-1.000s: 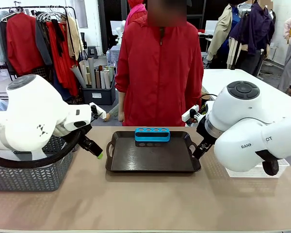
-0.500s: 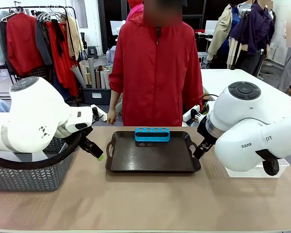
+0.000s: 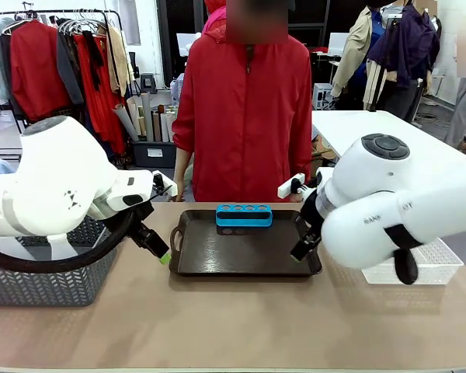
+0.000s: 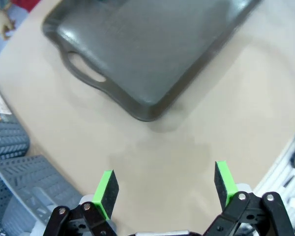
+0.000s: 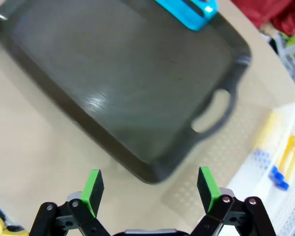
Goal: Prepare the laboratory tools.
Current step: Pick up one Small flask and place it on the Handle tray.
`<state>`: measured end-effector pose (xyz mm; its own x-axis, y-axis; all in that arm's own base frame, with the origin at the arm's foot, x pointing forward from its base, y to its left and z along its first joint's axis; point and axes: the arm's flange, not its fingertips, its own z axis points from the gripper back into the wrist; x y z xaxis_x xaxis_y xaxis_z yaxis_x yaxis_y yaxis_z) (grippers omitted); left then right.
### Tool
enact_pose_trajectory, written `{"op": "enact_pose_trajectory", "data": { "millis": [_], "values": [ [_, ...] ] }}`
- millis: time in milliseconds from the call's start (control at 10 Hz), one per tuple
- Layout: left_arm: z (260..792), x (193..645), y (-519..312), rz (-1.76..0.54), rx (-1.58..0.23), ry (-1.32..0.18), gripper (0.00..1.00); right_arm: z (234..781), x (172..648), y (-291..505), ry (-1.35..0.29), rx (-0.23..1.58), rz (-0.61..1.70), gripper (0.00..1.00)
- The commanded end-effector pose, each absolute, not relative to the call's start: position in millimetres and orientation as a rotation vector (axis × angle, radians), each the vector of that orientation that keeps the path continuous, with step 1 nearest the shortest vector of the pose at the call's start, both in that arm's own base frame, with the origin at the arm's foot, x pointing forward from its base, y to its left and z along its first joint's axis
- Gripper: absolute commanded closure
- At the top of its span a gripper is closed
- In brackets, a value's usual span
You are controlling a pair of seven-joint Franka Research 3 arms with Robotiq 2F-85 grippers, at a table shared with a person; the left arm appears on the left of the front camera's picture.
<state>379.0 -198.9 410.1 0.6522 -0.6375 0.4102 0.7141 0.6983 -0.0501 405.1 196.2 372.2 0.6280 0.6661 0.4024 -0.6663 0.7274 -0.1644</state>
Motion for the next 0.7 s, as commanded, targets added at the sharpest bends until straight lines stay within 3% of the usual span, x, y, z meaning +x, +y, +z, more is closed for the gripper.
{"op": "enact_pose_trajectory", "data": {
  "millis": [0,300,600],
  "values": [
    [425,381,-190,-0.828,-0.316,-0.344,0.0,404,410,187,-0.468,0.18,0.83,0.0],
    [458,376,-185,-0.97,-0.41,-0.397,0.0,448,407,187,-0.485,0.287,0.909,0.0],
    [512,375,-179,-1.038,-0.32,-0.465,0.0,502,405,173,-0.543,0.351,0.95,0.0]
  ]
}}
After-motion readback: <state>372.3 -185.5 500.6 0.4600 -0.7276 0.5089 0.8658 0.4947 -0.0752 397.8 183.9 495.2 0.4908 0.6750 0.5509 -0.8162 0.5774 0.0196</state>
